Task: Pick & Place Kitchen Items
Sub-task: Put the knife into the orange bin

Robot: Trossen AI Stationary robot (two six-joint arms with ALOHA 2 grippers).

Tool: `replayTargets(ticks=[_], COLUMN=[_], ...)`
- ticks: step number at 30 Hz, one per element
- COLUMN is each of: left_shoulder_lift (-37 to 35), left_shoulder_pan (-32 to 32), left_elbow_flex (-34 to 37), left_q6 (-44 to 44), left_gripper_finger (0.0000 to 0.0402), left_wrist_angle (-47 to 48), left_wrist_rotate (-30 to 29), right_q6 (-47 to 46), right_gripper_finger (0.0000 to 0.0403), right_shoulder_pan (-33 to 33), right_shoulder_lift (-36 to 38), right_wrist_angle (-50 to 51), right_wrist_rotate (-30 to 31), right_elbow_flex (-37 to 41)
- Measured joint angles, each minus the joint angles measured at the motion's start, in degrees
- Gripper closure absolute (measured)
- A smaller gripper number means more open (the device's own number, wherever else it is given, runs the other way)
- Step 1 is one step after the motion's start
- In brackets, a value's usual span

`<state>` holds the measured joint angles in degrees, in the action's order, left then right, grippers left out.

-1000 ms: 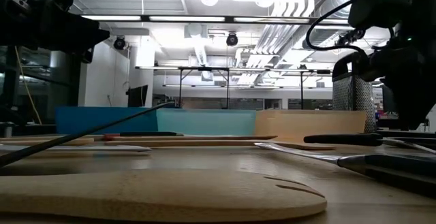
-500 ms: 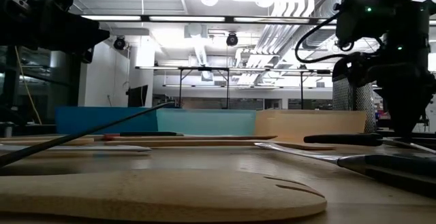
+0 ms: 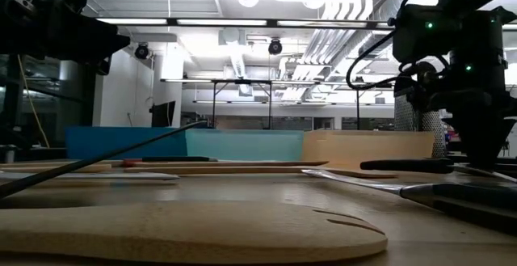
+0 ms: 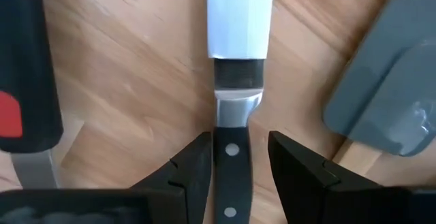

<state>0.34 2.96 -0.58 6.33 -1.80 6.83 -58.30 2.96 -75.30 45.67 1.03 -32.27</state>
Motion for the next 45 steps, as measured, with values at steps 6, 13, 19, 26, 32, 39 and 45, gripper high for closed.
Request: replayTargets(ticks=[6, 13, 19, 26, 32, 39, 45], left_shoulder_lift=[0.00, 0.02, 0.01, 0.00, 0.02, 0.00, 0.00], left_shoulder_pan=[0.02, 0.02, 0.01, 0.00, 0.02, 0.01, 0.00], left_elbow_flex=[0.00, 0.00, 0.00, 0.00, 0.00, 0.00, 0.00], left_q6=[0.00, 0.00, 0.00, 0.00, 0.00, 0.00, 0.00], left_gripper_finger=[0.0258, 0.0258, 0.0258, 0.0258, 0.0258, 0.0258, 0.0258], left_wrist_angle=[0.00, 0.00, 0.00, 0.00, 0.00, 0.00, 0.00], left_wrist_rotate=[0.00, 0.00, 0.00, 0.00, 0.01, 0.02, 0.00], right_q6=[0.04, 0.02, 0.02, -0.07, -0.14, -0.59, -1.22], right_gripper_finger=[0.0265, 0.0265, 0.0265, 0.0301, 0.0338, 0.0334, 0.0338], right_shoulder_pan=[-0.11, -0.13, -0.93, -1.22, -1.20, -1.22, -1.22], right_shoulder_lift=[-1.83, -1.98, -2.00, -2.00, -2.01, -2.05, -0.57], right_wrist_angle=[-1.35, -1.07, -0.91, -0.94, -0.91, -0.85, -0.97], right_wrist_rotate=[0.09, 0.29, 0.14, -0.10, -0.57, -0.95, -1.38], right_elbow_flex=[-0.09, -0.11, -0.01, 0.02, 0.07, 0.09, 0.33])
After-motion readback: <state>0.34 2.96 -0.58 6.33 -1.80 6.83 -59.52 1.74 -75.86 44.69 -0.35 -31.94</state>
